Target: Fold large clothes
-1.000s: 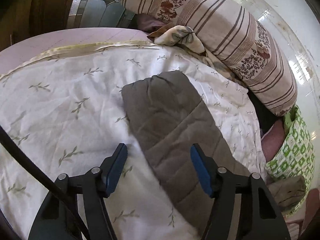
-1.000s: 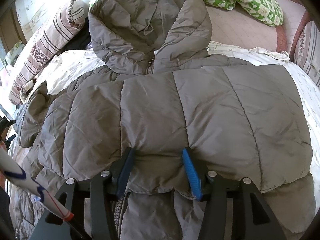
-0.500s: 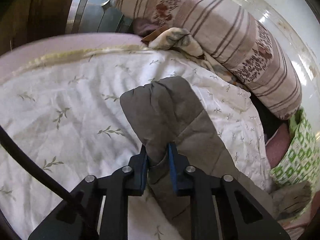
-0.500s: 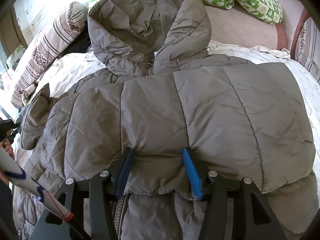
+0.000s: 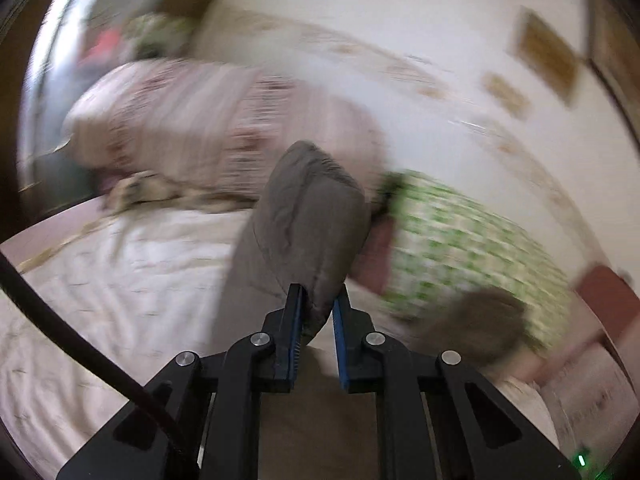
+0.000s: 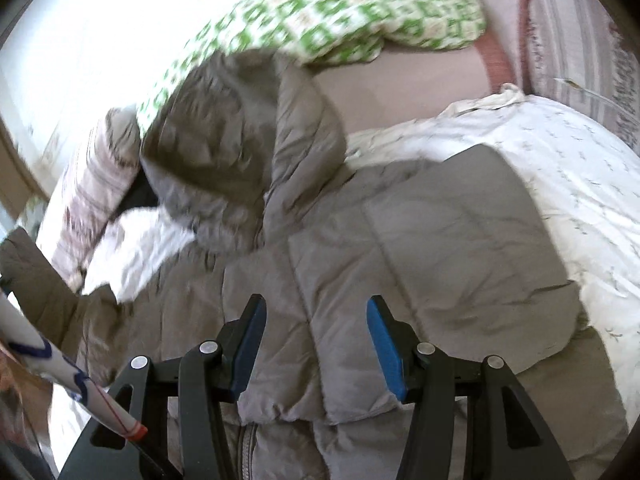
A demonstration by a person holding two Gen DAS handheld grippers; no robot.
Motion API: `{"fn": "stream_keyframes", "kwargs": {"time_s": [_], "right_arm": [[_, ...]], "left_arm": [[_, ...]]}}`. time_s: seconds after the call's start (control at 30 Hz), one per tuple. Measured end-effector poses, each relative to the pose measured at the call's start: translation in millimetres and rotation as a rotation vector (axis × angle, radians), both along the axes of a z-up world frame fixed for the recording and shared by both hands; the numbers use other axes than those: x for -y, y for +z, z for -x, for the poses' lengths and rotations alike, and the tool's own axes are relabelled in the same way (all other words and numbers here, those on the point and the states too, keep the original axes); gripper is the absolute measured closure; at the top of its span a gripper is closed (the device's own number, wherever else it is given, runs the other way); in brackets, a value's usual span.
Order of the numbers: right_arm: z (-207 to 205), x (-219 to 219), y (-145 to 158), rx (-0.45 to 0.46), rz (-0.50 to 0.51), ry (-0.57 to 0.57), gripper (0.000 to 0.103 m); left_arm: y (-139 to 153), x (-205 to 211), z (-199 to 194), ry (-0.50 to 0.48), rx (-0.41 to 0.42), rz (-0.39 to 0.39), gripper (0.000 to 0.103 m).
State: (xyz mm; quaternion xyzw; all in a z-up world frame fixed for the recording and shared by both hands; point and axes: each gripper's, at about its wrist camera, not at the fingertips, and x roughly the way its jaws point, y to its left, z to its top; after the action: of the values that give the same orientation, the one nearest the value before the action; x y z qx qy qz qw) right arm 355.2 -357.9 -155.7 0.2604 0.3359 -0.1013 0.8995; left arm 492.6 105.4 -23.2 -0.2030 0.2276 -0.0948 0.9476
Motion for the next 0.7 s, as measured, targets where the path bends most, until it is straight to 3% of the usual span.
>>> {"fn": "stream_keyframes", "kwargs": {"time_s": [0.1,0.17,0.27,0.4,0.5,0.6,0.7], "right_arm": [[8,16,7,0.034,-0.025,-0.050,0.046],[14,26,9,0.049,-0.054,-0.082,0.046],[21,39,11,0.069,-0.095,-0.119,0.046],[30,55,13,0.087,-0.137,-0.150,0.046],[29,59,9,0.086,-0.183,-0.133,0.046],[24,57,1,0.075,-0.256,-0.084,0.046],[18,53,-9,0.071,-0.359,-0.030,0.045]], "left_arm": [[5,74,24,-0.160,0.022,-0.054,0.089],[-7,121,35,-0.279,-0.001,-0.092,0.089],[-48,191,49,-0.409,-0.088,-0.202,0.089],[-114,252,61,-0.503,-0.228,-0.326,0.089],[-164,277,59,-0.507,-0.365,-0.403,0.088],[-166,277,61,-0.494,-0.377,-0.424,0.085],[-145,273,76,-0.529,-0.379,-0.406,0.059]]}}
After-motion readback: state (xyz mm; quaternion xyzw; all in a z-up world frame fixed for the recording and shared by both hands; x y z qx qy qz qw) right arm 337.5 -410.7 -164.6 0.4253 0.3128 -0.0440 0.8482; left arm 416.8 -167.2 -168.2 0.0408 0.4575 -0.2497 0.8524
